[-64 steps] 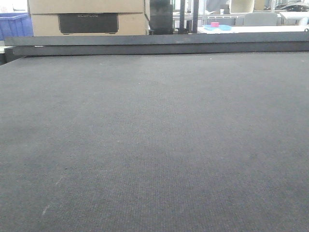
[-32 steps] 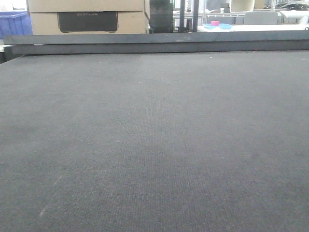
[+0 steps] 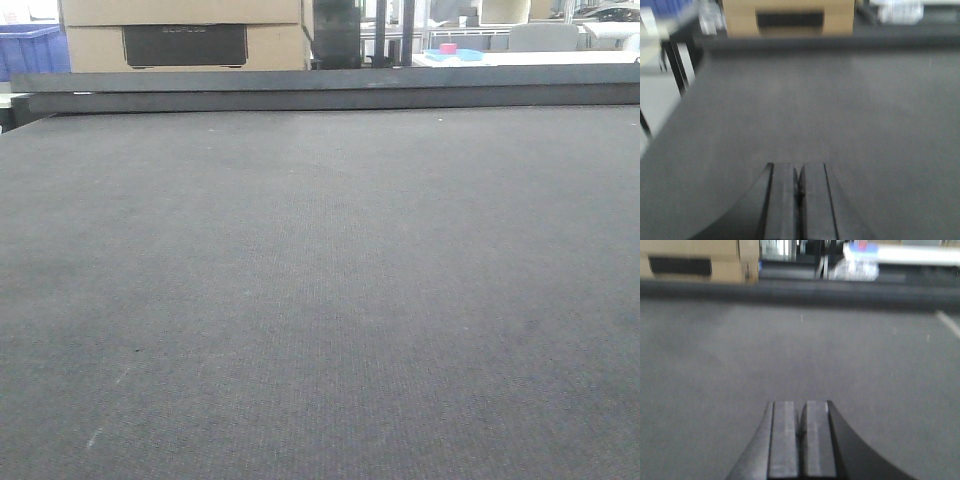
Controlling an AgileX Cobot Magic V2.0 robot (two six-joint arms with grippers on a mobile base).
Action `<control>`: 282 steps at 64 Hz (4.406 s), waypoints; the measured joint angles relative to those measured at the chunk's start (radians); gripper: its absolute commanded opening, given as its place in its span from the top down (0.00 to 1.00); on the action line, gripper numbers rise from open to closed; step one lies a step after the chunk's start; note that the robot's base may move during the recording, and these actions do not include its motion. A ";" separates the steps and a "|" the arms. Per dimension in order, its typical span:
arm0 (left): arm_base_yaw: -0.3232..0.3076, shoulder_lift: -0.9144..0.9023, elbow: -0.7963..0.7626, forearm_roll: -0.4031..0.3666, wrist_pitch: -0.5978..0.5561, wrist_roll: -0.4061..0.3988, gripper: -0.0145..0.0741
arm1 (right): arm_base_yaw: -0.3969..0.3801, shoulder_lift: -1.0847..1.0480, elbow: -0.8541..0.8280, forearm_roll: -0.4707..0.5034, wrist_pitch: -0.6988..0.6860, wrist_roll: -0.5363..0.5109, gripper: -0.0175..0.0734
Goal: Place valve from conveyor to right shelf box
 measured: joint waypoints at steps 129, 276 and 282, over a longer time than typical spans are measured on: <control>0.000 0.562 -0.305 -0.053 0.207 0.000 0.96 | -0.046 1.079 -0.407 -0.069 0.534 0.000 0.32; 0.076 1.010 -0.307 0.066 0.248 -0.036 0.31 | -0.046 1.144 -0.400 -0.064 0.490 0.000 0.99; 0.076 1.029 -0.307 0.066 0.246 -0.026 0.31 | -0.046 1.144 -0.400 -0.064 0.490 0.000 0.99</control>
